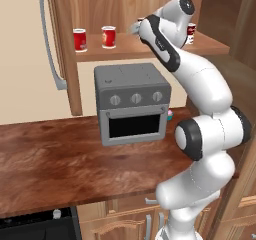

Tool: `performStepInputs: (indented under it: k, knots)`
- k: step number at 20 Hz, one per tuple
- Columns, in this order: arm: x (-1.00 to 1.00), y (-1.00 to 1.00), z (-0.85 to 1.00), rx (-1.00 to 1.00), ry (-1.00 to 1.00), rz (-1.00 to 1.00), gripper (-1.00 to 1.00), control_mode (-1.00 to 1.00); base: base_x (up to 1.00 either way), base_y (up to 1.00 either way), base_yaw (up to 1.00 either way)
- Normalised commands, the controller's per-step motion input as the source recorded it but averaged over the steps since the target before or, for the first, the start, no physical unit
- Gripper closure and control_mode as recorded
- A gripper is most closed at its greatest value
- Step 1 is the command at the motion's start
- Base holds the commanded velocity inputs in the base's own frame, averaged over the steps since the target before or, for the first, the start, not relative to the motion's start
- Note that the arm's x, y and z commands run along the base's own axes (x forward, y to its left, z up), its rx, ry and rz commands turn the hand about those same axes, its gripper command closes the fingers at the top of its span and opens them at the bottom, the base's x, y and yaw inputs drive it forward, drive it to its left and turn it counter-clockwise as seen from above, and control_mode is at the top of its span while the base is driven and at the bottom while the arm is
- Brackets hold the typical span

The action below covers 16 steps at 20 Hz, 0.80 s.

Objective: Stack two cans on top of the other two cans in the cabinet.

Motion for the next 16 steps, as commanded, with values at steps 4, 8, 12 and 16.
performStepInputs:
  k: [4,8,12,16]
  knots:
    - [-0.24,-0.04,0.18,-0.01,-0.05,-0.13,1.00,-1.00,0.00,0.00,0.00]
    - [-0.23,-0.04,0.13,0.00,-0.07,-0.14,1.00,-1.00,0.00,0.00,0.00]
    - [-0.23,-0.05,0.13,0.00,-0.07,-0.15,1.00,-1.00,0.00,0.00,0.00]
    - [-0.17,-0.04,0.14,0.00,-0.06,-0.15,1.00,-1.00,0.00,0.00,0.00]
